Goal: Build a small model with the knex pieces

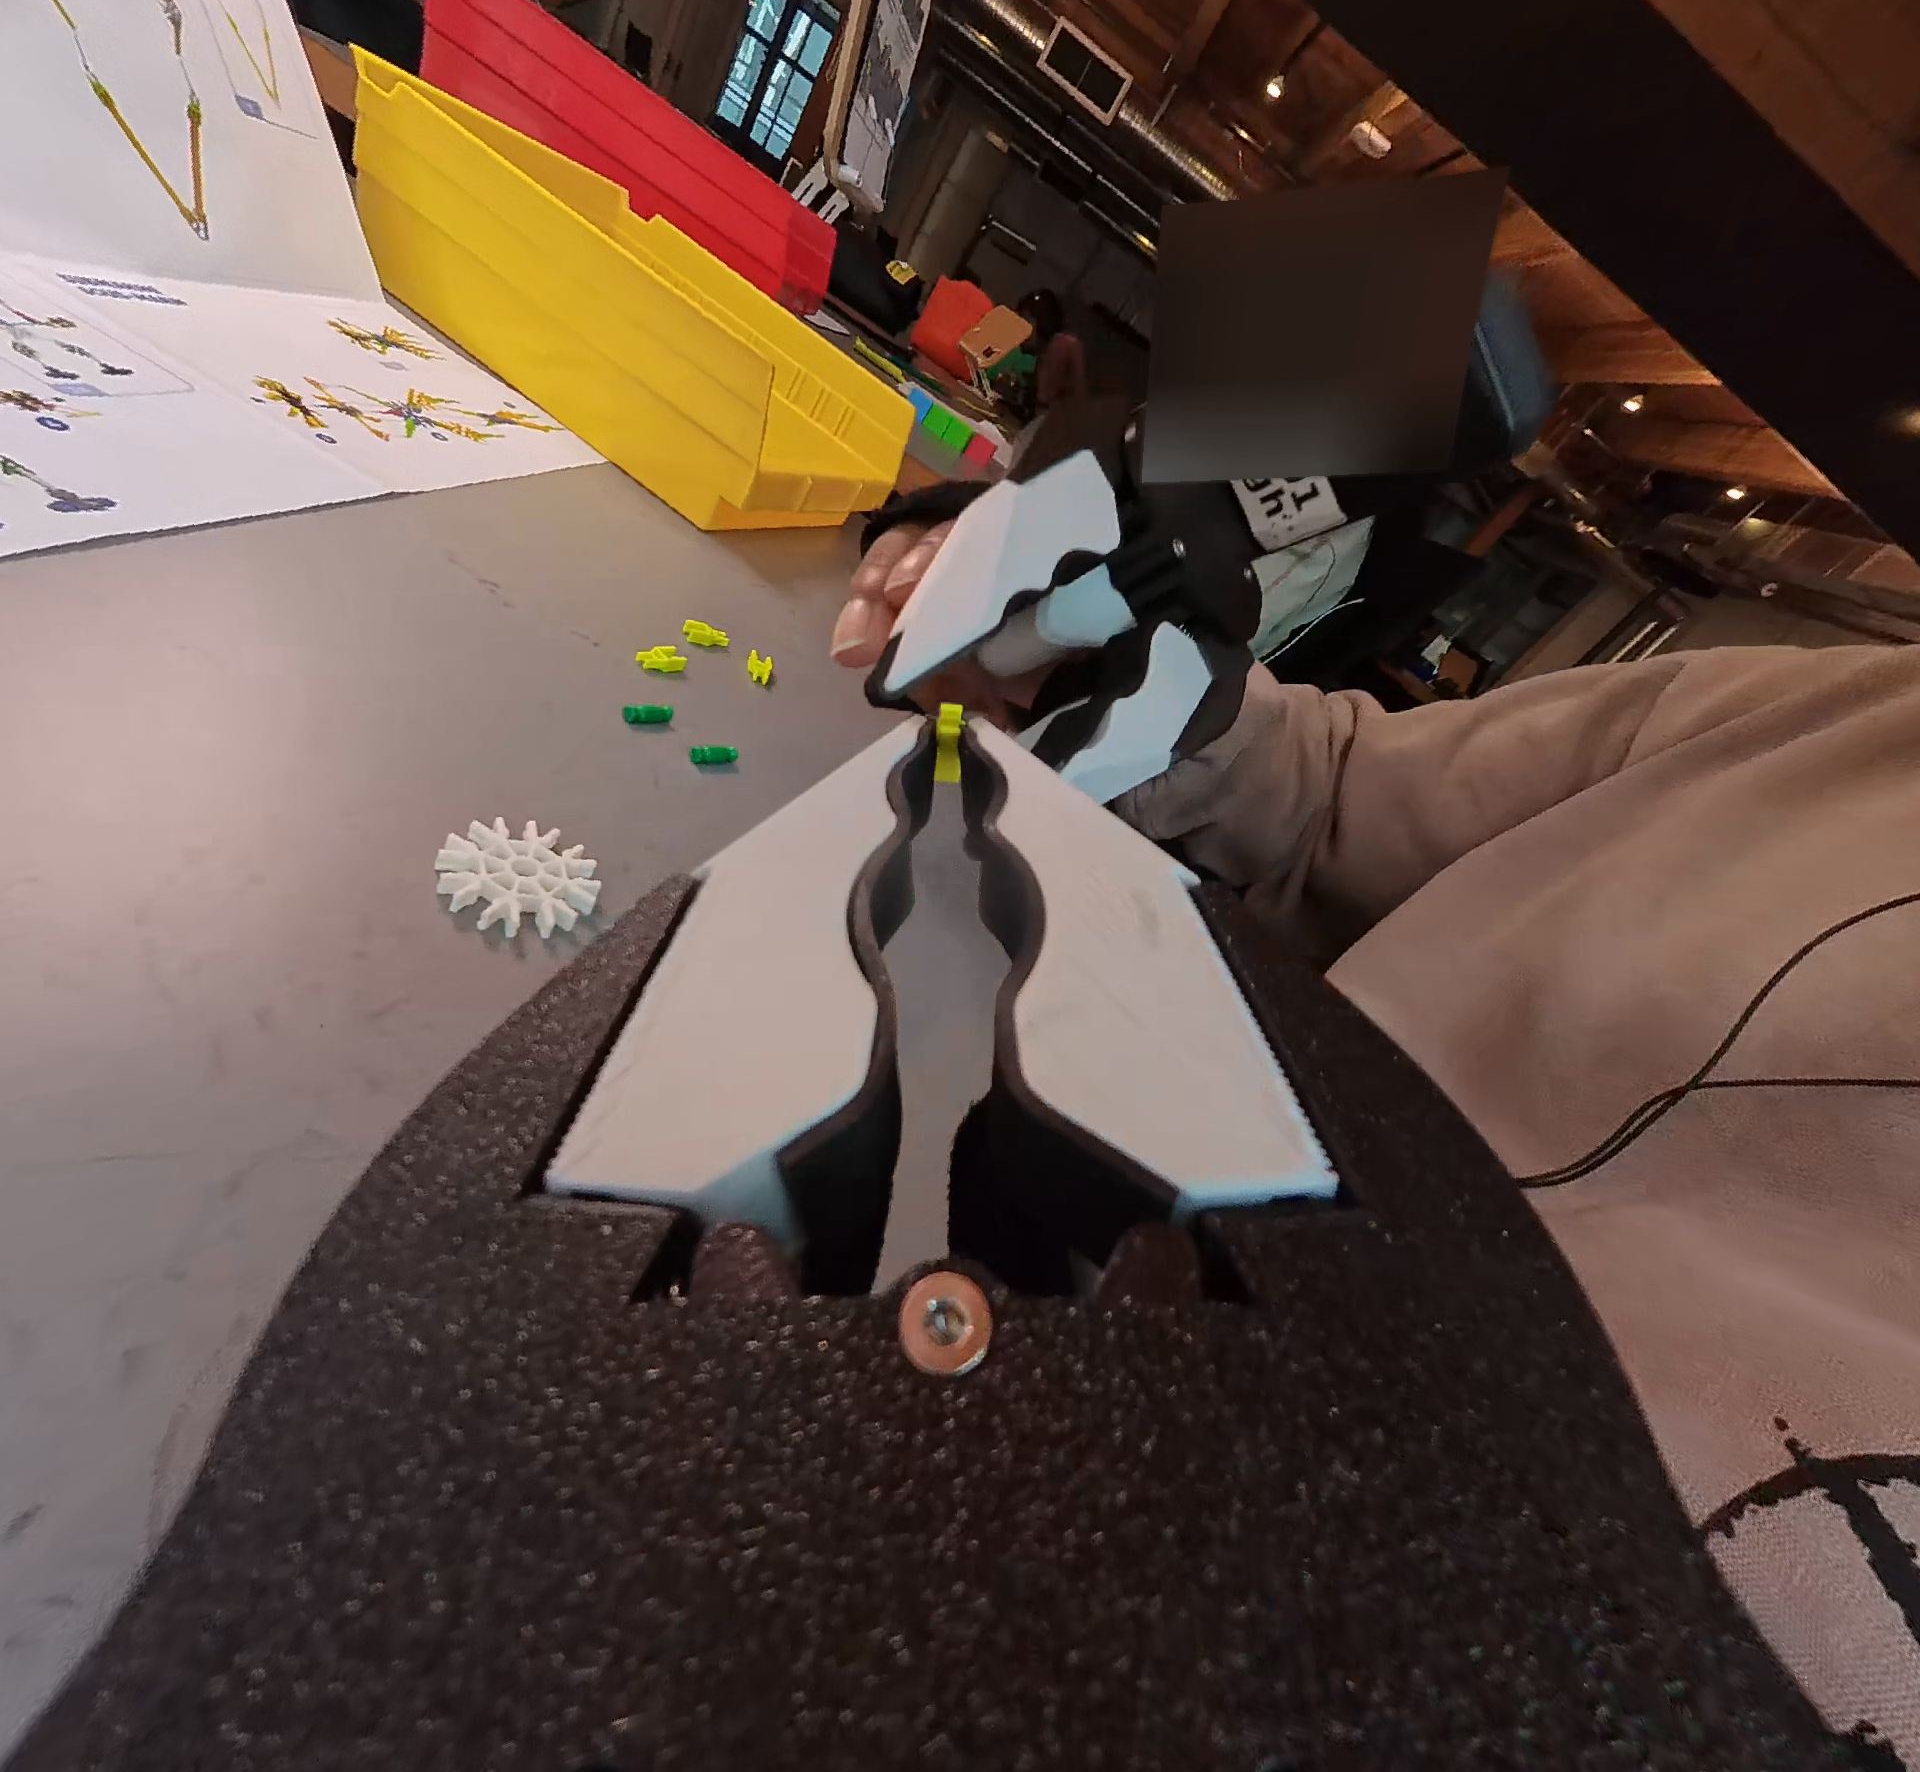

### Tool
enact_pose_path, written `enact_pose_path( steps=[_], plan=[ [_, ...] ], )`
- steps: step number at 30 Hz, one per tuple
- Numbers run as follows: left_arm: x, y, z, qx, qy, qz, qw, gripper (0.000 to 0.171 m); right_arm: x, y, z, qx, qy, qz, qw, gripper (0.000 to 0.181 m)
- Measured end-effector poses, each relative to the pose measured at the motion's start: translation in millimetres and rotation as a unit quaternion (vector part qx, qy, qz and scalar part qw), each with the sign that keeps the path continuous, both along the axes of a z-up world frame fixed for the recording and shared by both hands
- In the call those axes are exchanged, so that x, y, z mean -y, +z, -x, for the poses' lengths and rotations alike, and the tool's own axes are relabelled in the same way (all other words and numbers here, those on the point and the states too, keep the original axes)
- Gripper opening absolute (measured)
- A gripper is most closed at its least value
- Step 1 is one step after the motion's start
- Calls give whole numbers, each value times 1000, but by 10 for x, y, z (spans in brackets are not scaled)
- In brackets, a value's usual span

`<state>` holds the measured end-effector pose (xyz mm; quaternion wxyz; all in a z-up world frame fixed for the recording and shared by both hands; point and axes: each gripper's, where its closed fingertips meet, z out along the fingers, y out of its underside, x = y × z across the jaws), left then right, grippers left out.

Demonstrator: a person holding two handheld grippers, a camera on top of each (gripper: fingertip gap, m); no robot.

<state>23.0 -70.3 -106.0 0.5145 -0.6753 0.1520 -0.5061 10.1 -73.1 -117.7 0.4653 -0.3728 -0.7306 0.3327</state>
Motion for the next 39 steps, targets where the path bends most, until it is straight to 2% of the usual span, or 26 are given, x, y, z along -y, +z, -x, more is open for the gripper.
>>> enact_pose_path(
  steps=[3,7,9,11,13,15,17,19,25,30,39],
  plan=[
    [-6,-11,21,12,-1,14,1000,4,-31,-9,15,-27,-16,-17,999,12],
    [-54,-90,14,-13,15,23,1000,4,-98,-64,-30,-10,-21,-6,1000,10],
    [-116,-152,74,-46,46,21,998,5,-337,-76,-113,5,-53,-9,999,10],
    [-167,-227,165,-114,81,4,990,10,-738,-161,-270,38,-110,-1,993,10],
    [-202,-330,273,-222,116,-31,968,13,-1150,-329,-498,75,-167,20,983,10],
    [-238,-400,394,-324,151,-72,931,17,-1487,-555,-751,114,-214,23,970,10],
    [-259,-434,473,-373,171,-90,907,23,-1647,-709,-909,139,-240,50,959,10],
    [-273,-453,519,-379,180,-84,904,25,-1704,-749,-940,143,-253,81,953,10],
    [-335,-390,705,-341,221,-65,911,35,-1754,-821,-947,156,-287,155,932,10],
    [-355,-364,803,-332,240,-61,910,37,-1815,-827,-991,153,-307,172,923,10],
    [-348,-373,783,-333,236,-63,911,37,-1837,-831,-1008,152,-318,163,922,11]
  ],
)
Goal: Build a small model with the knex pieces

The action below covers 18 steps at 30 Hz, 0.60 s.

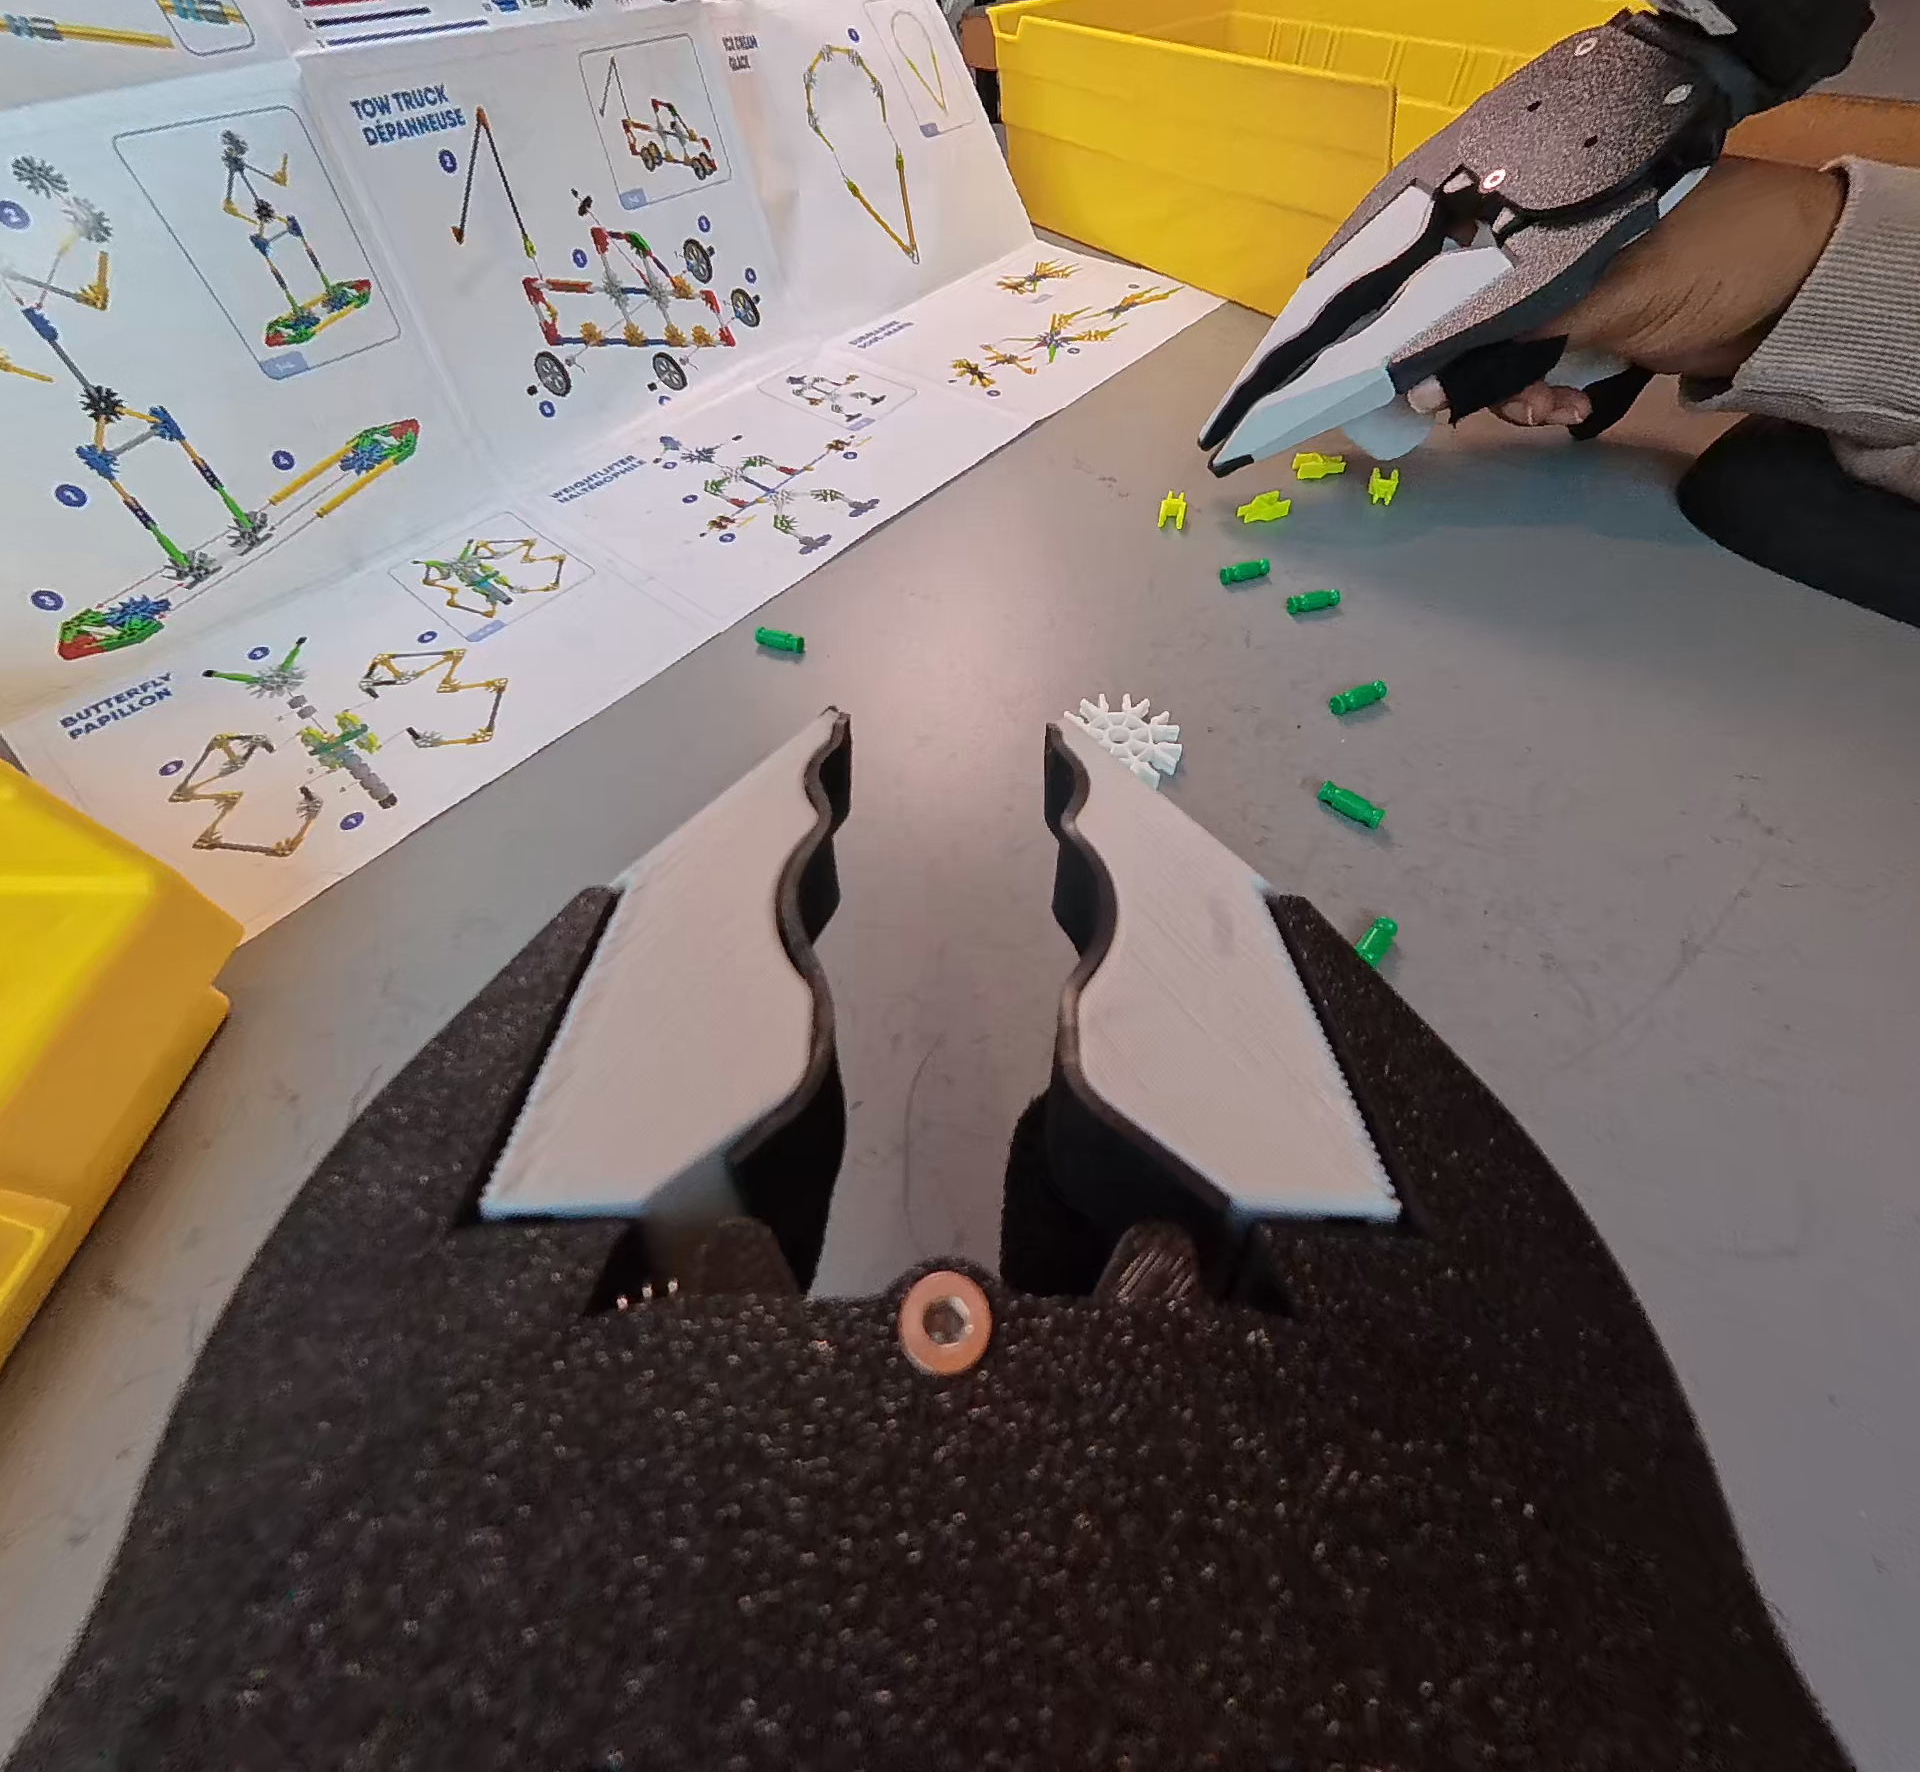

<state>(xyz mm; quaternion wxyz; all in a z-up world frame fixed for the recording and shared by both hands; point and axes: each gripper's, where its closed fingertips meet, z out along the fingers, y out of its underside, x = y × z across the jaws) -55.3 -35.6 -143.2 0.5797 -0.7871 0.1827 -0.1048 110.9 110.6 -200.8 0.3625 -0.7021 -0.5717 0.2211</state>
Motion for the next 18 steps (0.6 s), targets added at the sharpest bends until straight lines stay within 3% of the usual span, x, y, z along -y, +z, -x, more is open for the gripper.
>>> enact_pose_path(
  steps=[5,10,18],
  plan=[
    [-1,73,57,8,9,-17,1000,37,-152,347,30,-88,-31,-52,994,17],
    [8,153,128,23,15,-32,999,33,-153,802,53,-211,-40,-99,972,27],
    [-3,309,337,52,48,-72,995,28,-65,954,118,-256,-40,-118,959,58]
  ],
)
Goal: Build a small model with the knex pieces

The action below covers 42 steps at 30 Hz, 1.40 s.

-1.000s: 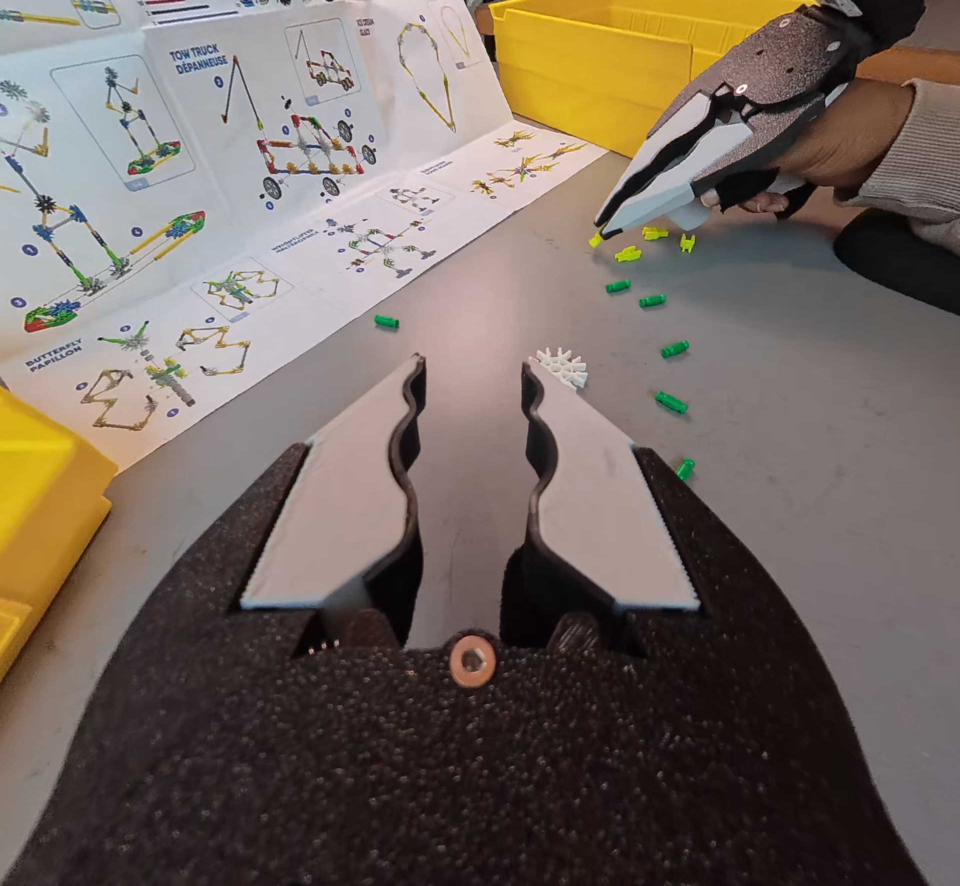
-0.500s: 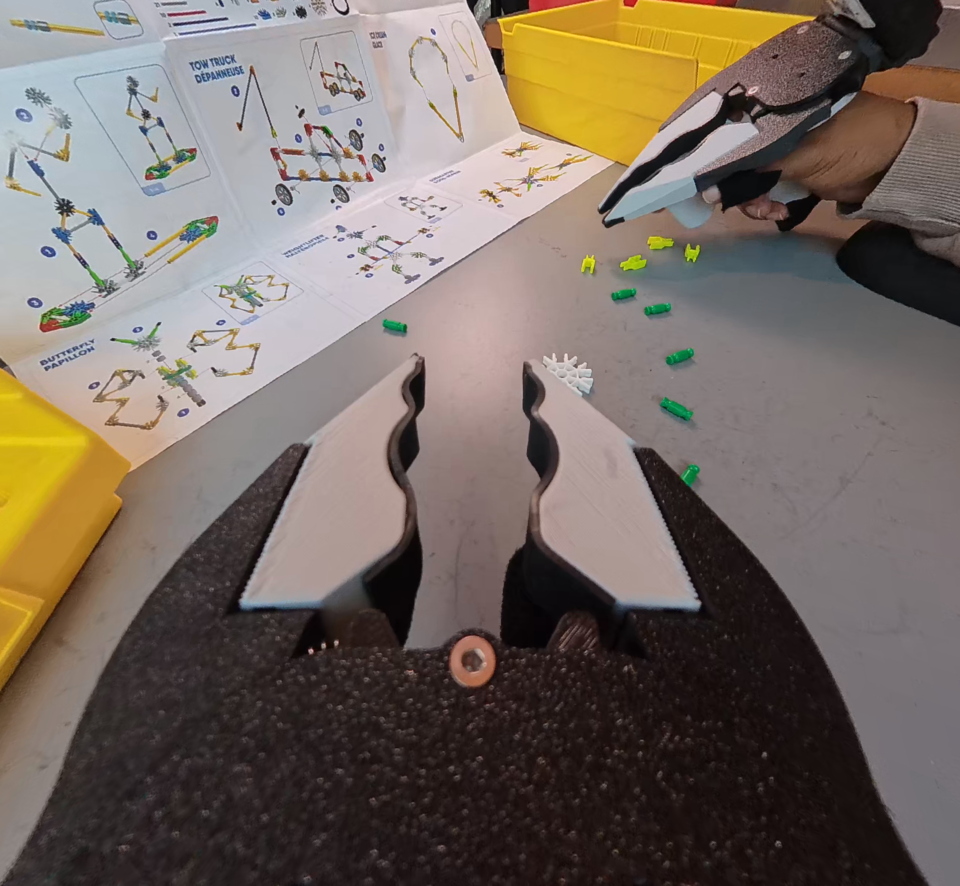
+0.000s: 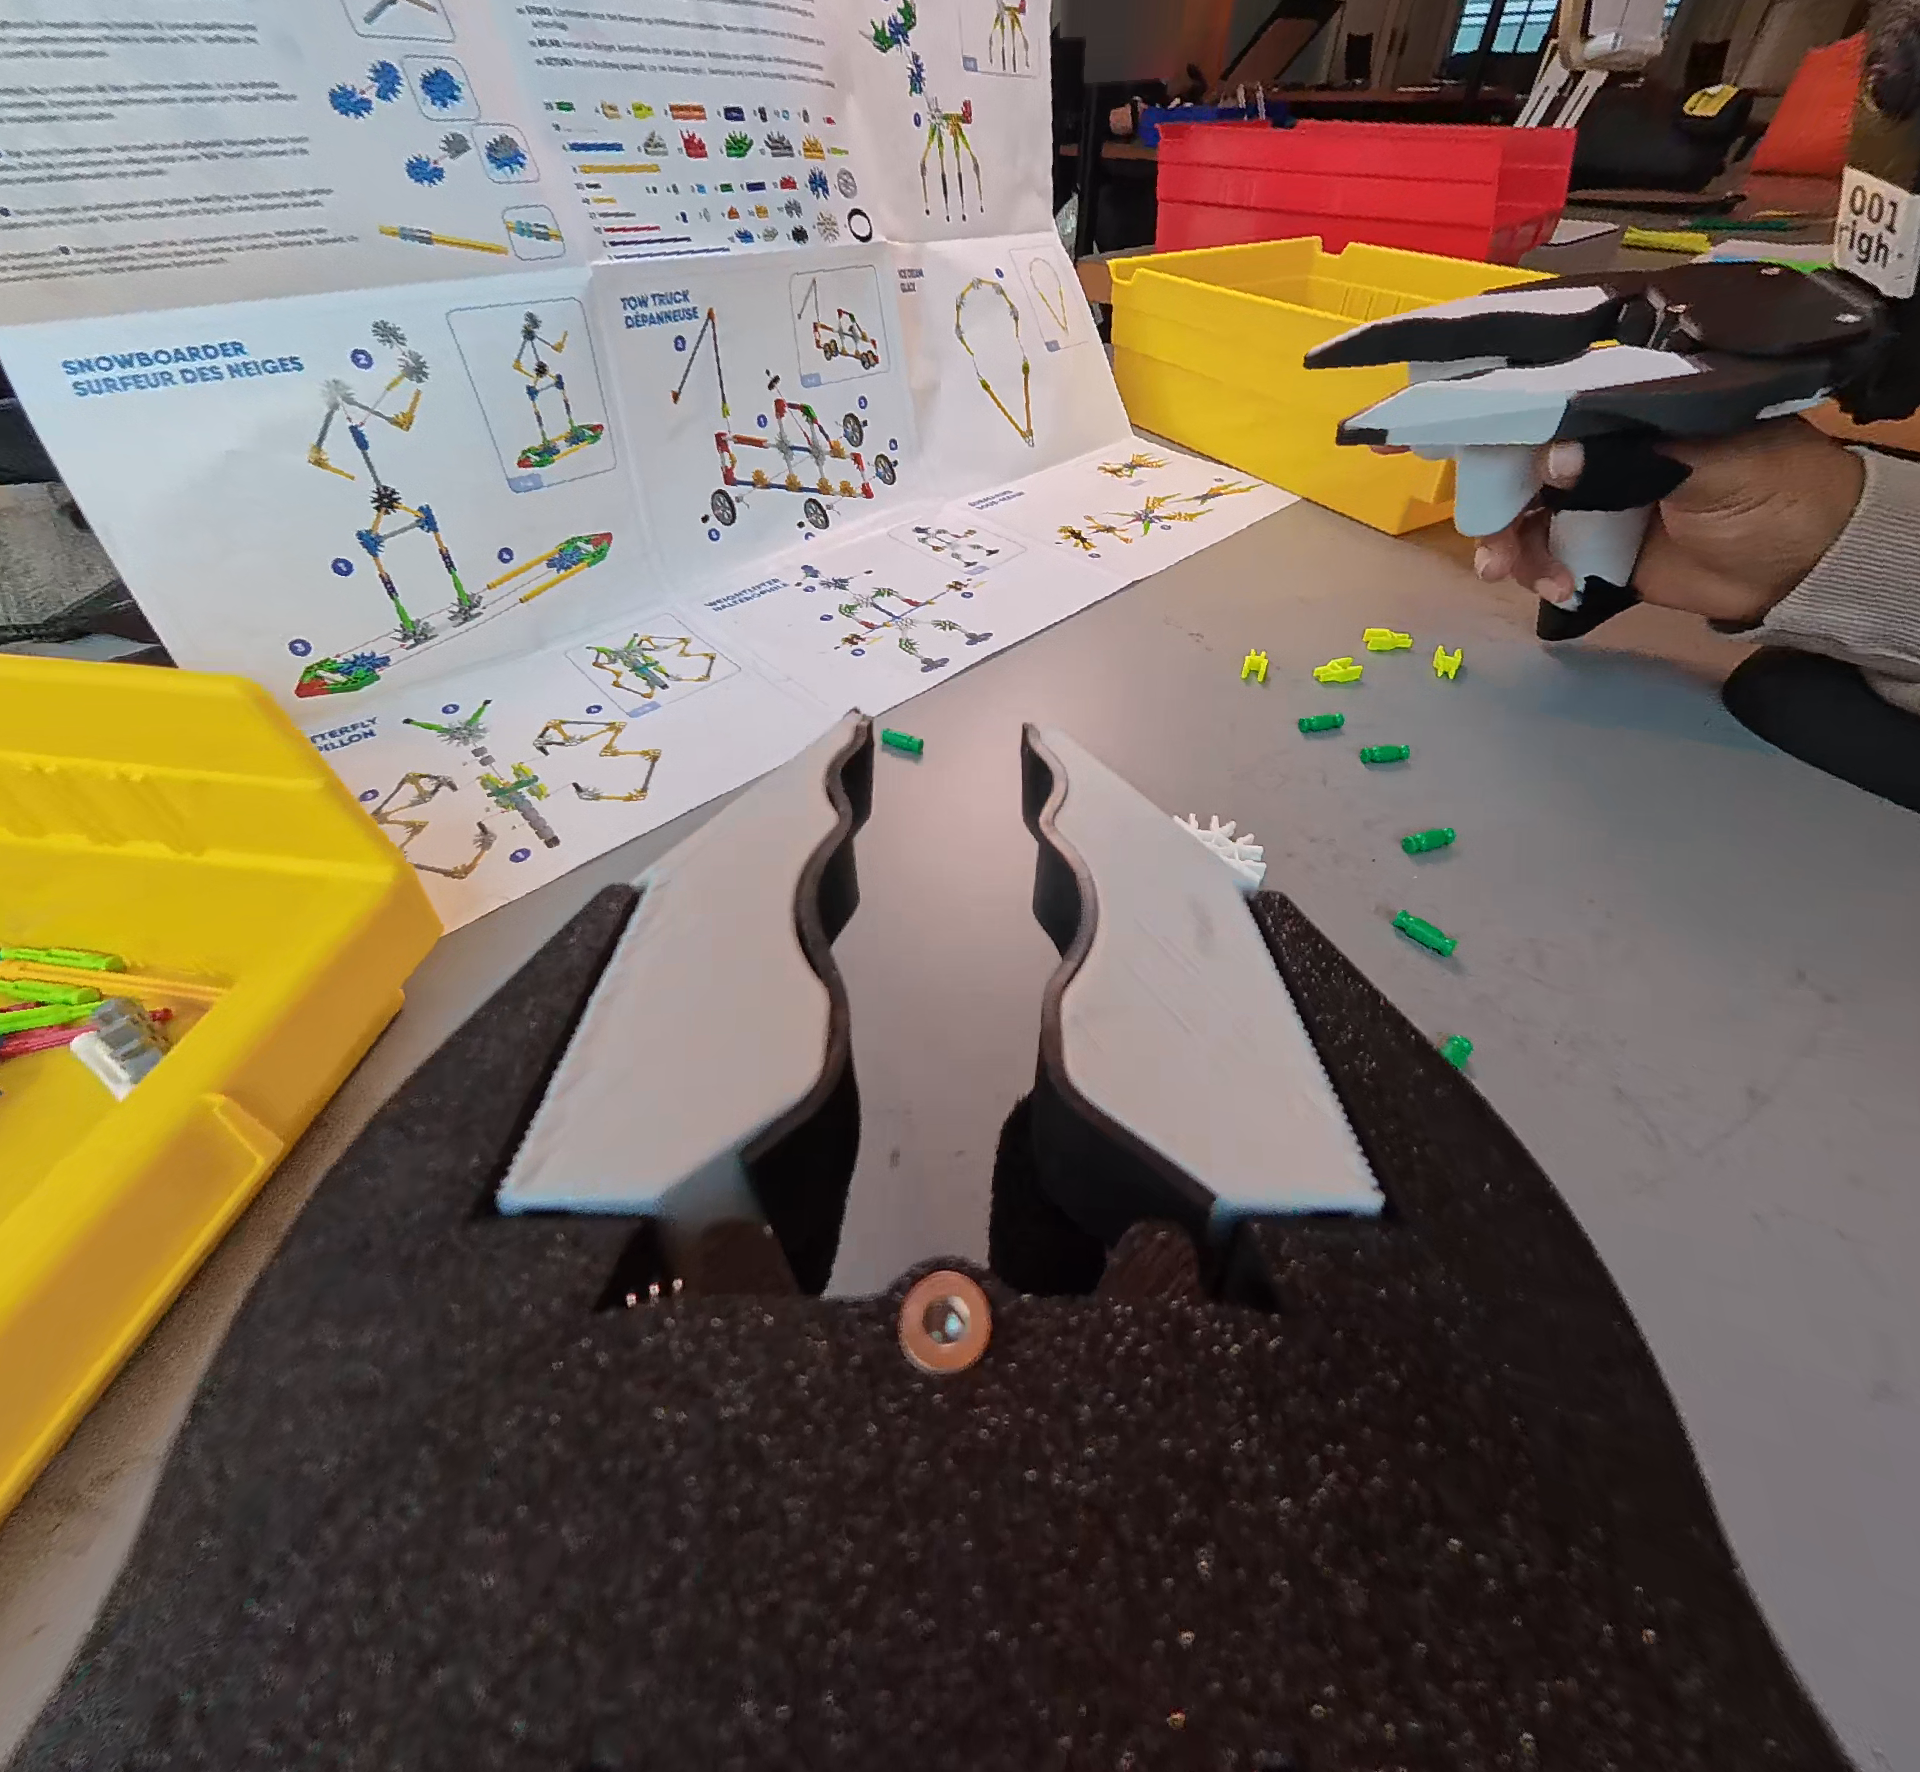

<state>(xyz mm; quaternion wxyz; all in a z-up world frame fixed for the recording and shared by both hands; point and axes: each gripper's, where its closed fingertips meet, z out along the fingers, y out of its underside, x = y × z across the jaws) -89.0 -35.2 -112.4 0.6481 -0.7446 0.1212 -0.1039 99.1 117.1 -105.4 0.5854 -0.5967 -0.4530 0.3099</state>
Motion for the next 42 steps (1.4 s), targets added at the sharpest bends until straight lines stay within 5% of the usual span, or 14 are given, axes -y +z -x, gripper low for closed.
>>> enact_pose_path(
  steps=[16,22,27,30,33,37,42],
  plan=[
    [-28,29,271,33,56,-4,998,28,297,27,161,19,35,-51,998,47],
    [86,321,552,55,97,-53,992,28,230,47,116,15,20,-52,998,45],
    [383,765,1255,52,196,-117,972,28,166,19,82,8,13,-25,1000,43],
    [718,1110,2032,23,293,-119,948,29,146,29,59,11,12,-27,1000,42],
    [1027,1209,2998,-44,382,-15,923,30,151,31,60,11,17,-21,1000,40],
    [1480,646,4312,-140,434,281,845,32,186,-45,122,19,32,-8,999,37],
    [2242,-224,5157,-265,391,556,684,31,209,-158,167,52,37,-26,998,35]
  ],
)
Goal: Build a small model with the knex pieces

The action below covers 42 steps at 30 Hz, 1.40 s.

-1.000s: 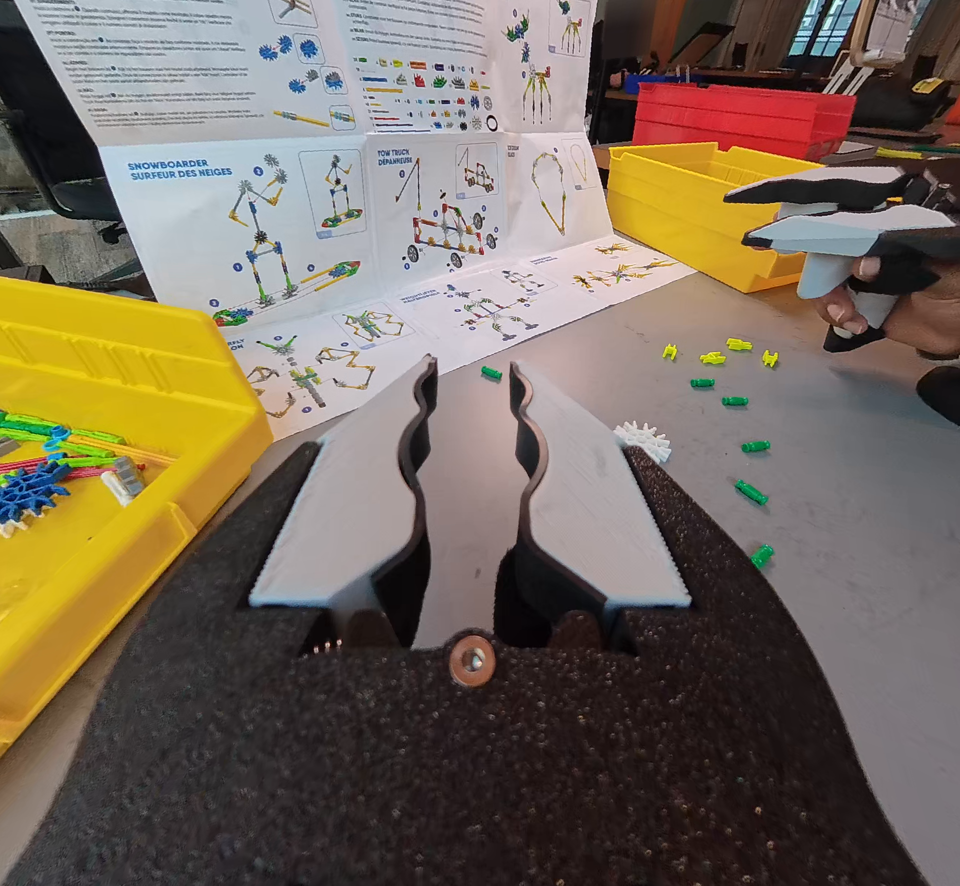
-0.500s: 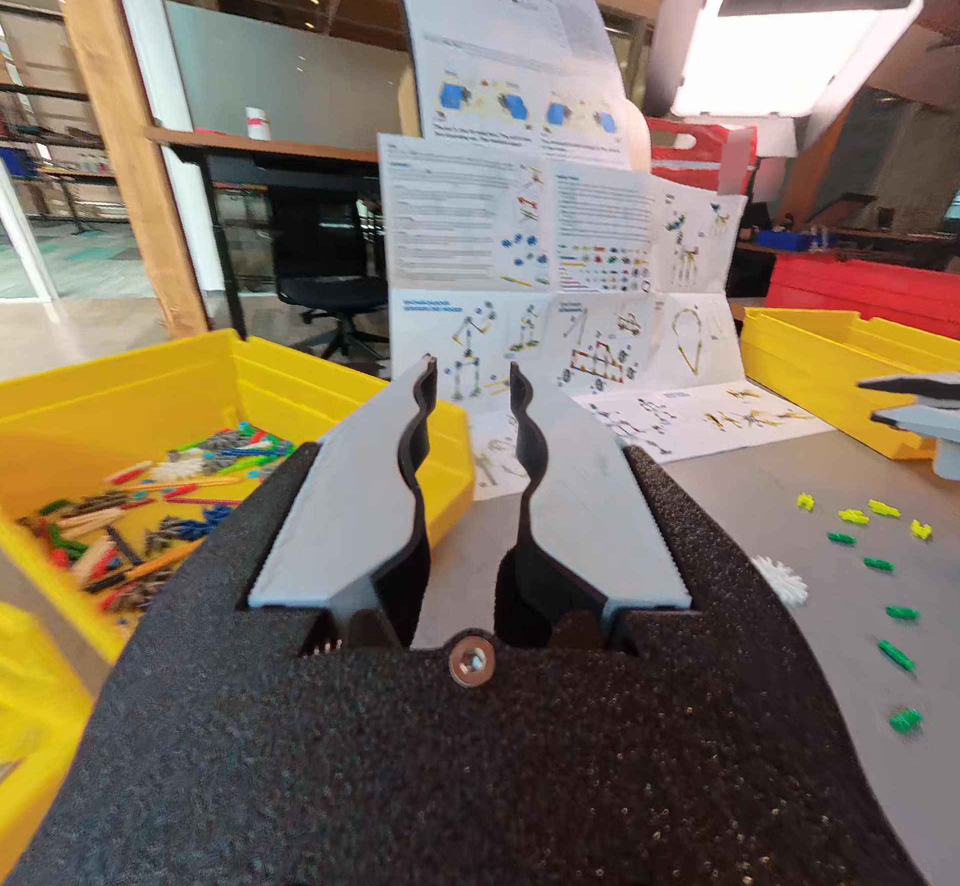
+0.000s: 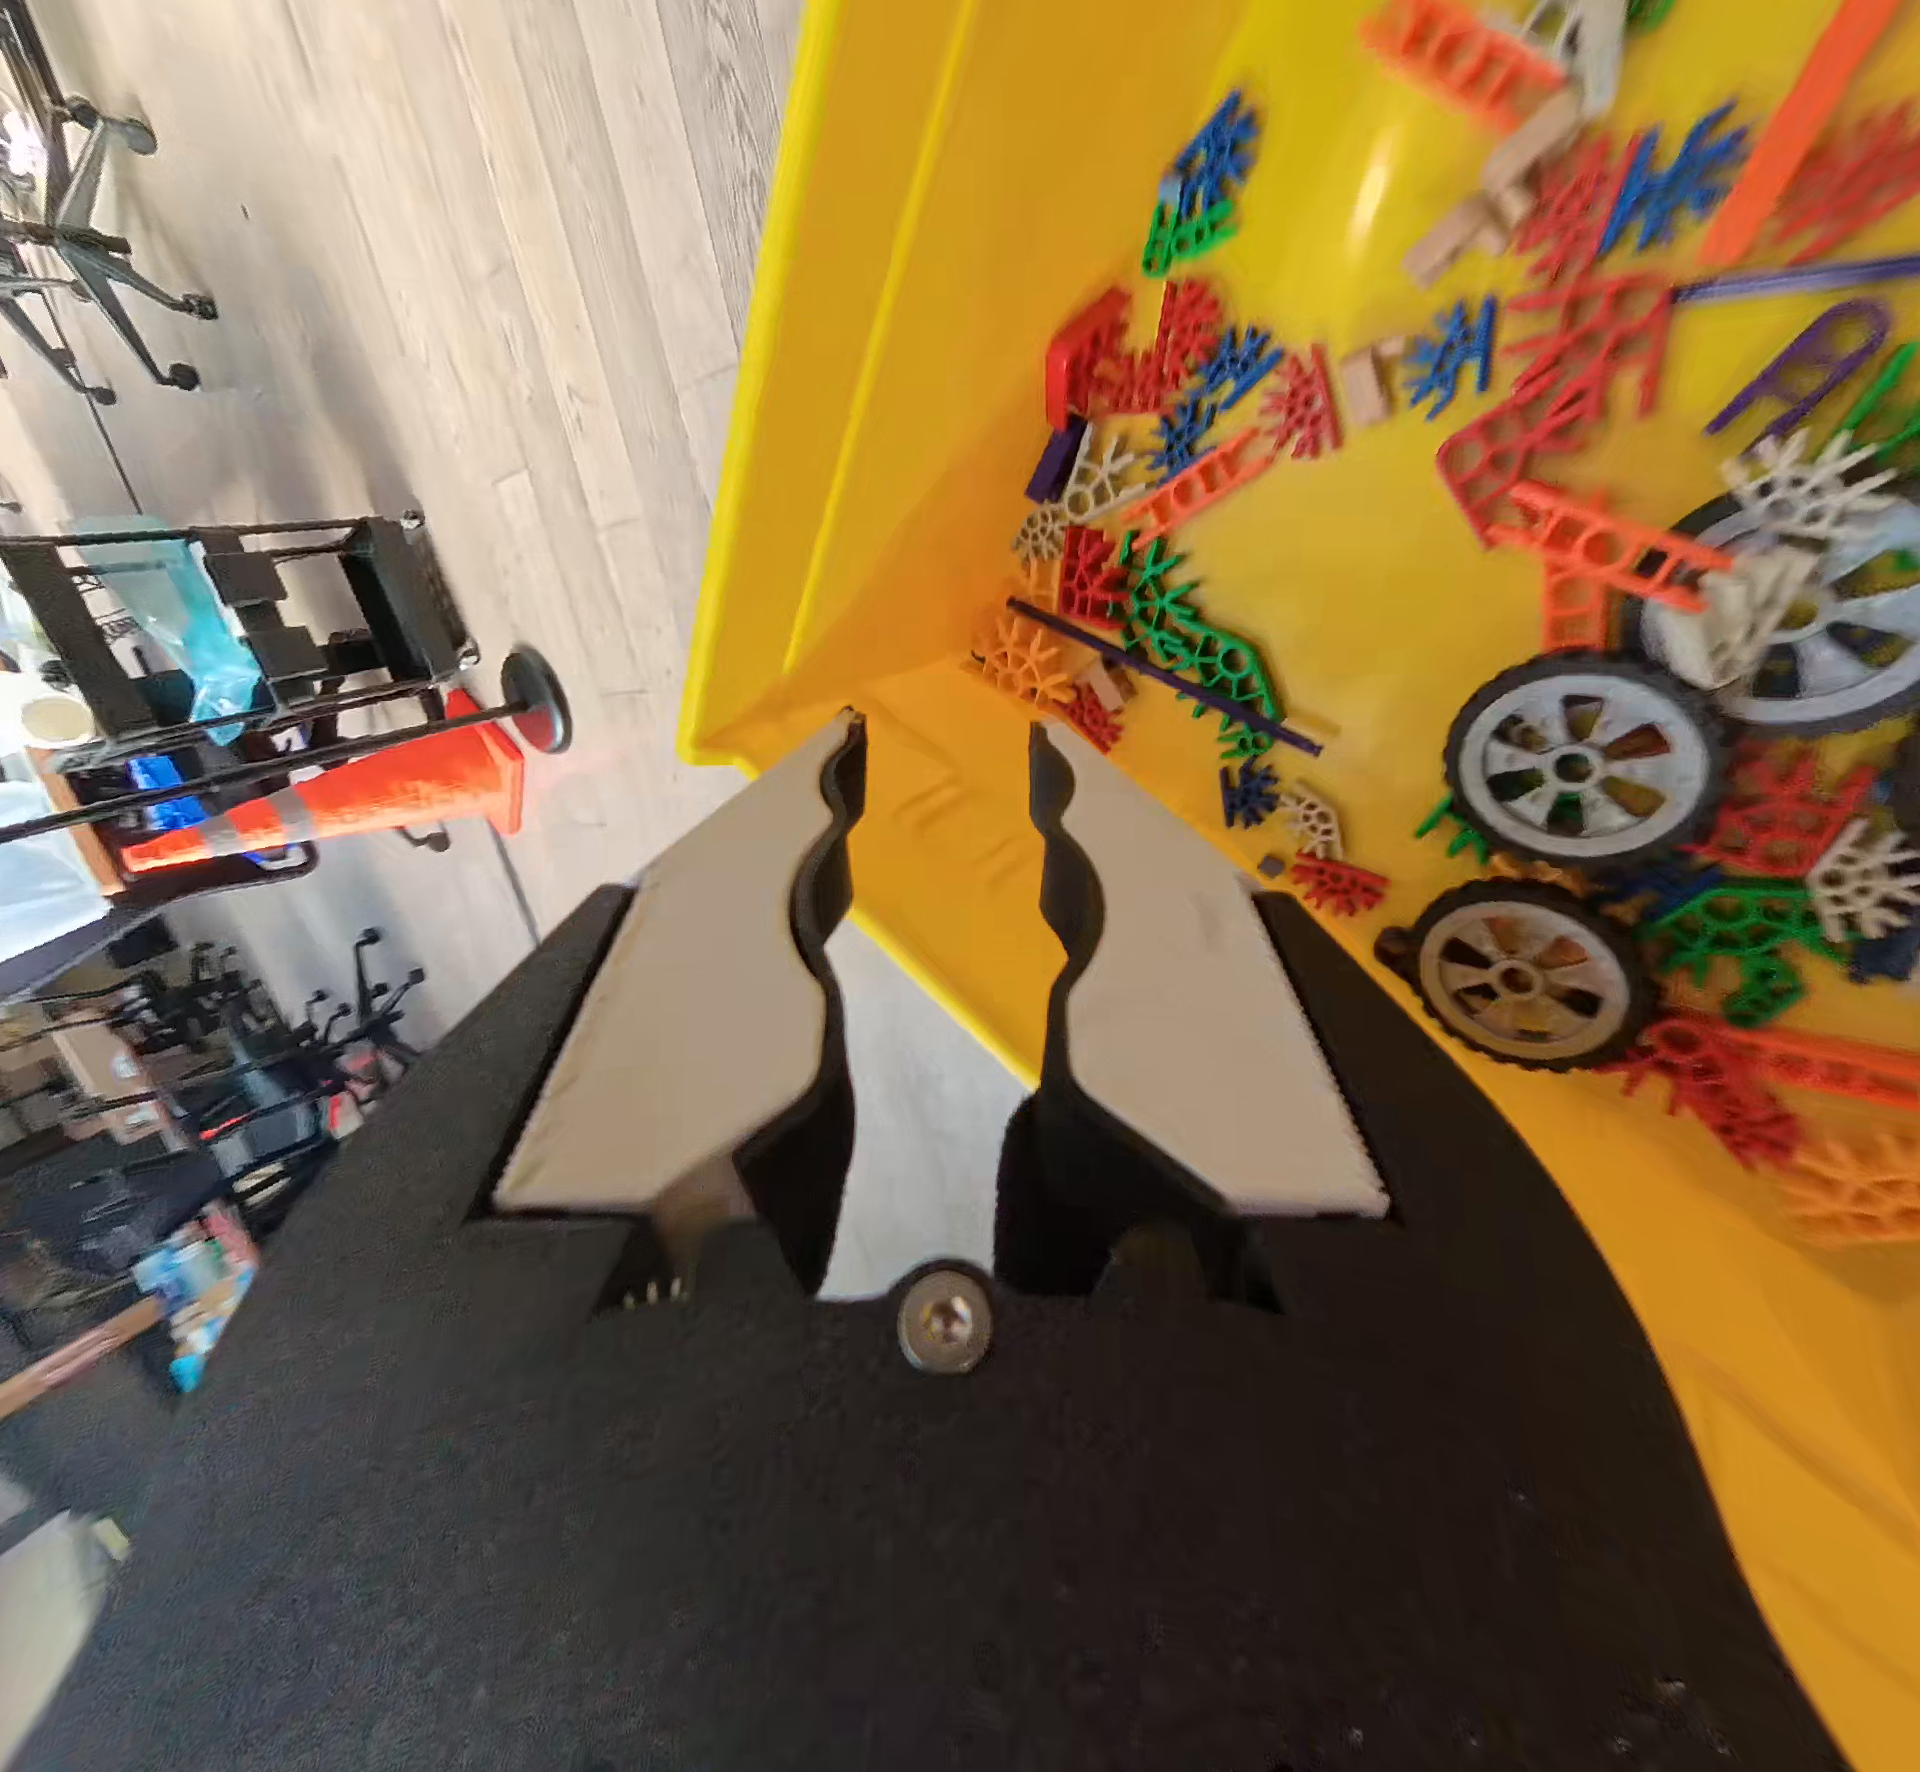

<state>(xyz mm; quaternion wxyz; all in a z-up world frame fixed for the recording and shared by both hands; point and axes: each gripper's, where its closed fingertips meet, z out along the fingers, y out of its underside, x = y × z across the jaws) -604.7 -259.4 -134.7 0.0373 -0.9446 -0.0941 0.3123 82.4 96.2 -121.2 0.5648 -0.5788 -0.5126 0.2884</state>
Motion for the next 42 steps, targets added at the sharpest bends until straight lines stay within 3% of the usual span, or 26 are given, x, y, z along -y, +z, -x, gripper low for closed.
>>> enact_pose_path(
  steps=[4,7,14,21,28,37,42],
  plan=[
    [115,-432,144,16,-23,117,993,31,-9,-30,-20,16,-8,-27,999,32],
    [164,-610,222,31,-25,169,985,35,-27,-54,-4,21,-11,-34,999,31],
    [211,-783,252,105,-2,209,972,33,-76,-130,53,43,-15,-37,998,31],
    [228,-824,202,144,-10,232,962,16,-31,-220,103,74,-8,-59,995,30],
    [115,-562,142,111,-37,151,982,4,13,-254,127,84,9,-65,994,28],
    [-175,145,-295,66,-96,36,992,0,86,-122,46,51,21,-45,997,27],
    [-116,140,-328,47,-77,54,994,0,77,-58,-16,33,20,-33,999,24]
  ],
)
